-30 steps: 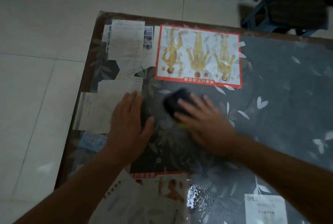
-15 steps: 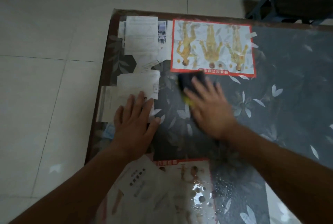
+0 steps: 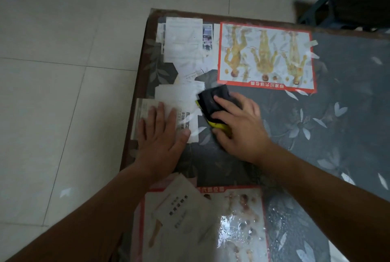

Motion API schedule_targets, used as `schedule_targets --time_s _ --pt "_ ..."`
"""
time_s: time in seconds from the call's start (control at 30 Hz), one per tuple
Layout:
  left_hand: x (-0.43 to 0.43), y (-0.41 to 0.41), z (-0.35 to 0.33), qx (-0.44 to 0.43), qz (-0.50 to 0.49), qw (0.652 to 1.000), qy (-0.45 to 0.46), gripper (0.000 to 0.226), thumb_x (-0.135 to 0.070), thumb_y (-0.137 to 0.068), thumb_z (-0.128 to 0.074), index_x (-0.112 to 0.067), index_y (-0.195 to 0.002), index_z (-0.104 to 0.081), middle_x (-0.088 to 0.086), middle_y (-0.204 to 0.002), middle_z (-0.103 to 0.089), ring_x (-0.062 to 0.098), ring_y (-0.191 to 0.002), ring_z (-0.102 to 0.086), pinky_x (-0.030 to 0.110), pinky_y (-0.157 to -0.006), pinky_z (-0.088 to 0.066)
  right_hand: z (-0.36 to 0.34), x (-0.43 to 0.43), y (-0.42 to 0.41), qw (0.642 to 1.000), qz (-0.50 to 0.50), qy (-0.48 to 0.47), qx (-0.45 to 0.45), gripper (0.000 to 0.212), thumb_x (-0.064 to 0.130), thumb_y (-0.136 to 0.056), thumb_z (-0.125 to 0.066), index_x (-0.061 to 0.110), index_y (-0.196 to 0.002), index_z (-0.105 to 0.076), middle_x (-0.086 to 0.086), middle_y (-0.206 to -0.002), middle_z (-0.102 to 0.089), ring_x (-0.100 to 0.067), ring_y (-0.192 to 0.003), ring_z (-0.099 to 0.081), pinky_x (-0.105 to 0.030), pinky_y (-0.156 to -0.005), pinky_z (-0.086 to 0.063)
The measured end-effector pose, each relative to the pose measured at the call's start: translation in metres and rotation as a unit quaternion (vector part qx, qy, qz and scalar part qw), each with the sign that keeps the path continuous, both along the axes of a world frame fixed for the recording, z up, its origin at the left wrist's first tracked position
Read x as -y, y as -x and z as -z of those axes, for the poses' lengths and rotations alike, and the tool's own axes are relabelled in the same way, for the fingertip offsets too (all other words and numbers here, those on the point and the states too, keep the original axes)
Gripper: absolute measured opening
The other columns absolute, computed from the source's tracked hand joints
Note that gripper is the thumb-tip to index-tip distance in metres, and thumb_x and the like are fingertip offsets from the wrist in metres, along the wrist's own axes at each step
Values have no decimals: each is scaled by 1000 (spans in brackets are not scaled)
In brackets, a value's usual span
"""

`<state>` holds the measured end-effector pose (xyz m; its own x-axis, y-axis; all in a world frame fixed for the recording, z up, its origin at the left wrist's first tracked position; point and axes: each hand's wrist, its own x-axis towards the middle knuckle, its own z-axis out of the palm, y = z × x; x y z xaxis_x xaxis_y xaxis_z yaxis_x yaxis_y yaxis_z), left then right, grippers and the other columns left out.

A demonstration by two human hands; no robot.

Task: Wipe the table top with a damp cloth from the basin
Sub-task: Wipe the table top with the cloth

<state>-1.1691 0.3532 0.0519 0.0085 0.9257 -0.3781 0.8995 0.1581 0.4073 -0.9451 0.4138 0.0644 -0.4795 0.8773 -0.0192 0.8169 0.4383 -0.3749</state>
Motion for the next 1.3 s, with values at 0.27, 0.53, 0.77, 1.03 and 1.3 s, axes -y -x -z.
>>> schedule_targets --time_s 0.27,0.53,0.77,1.03,1.3 --pt "-5 -4 -18 40 -12 999 34 85 -69 -80 2 -32 -157 1 -3 -164 25 14 -146 32 43 -118 21 9 13 22 981 176 -19 -74 22 32 -78 -80 17 -93 -74 -6 -116 -60 -32 -104 -52 -37 -85 -36" --pt "-32 -31 -49 235 -88 968 -29 43 -41 -101 -43 -20 -139 -47 -2 -134 -50 13 -122 -47 30 -104 -36 -11 1 25 924 351 56 -137 42 46 -86 -69 16 -114 -61 -5 -113 -63 -26 -110 -55 -48 -93 -48" --pt "-55 -62 -55 352 -169 919 58 43 -53 -91 -42 -19 -104 -65 16 -109 -60 41 -109 -58 54 -95 -50 -27 -23 12 936 297 168 -90 10 27 -87 -74 18 -88 -69 0 -80 -69 -22 -79 -65 -30 -65 -49" --pt "-65 -78 -68 500 -241 821 134 46 -46 -104 -33 -19 -134 -55 -6 -118 -59 13 -112 -59 34 -97 -50 -51 -19 -19 839 359 185 -365 17 21 -95 -64 15 -83 -54 -2 -74 -56 -12 -67 -53 -30 -67 -43" --pt "-66 -66 -57 276 -173 944 -57 40 -42 -101 -34 -14 -79 -54 11 -81 -56 26 -79 -52 41 -75 -41 -53 -7 -14 971 184 34 -151 14 25 -96 -63 14 -95 -72 -5 -104 -70 -24 -102 -56 -27 -85 -37"
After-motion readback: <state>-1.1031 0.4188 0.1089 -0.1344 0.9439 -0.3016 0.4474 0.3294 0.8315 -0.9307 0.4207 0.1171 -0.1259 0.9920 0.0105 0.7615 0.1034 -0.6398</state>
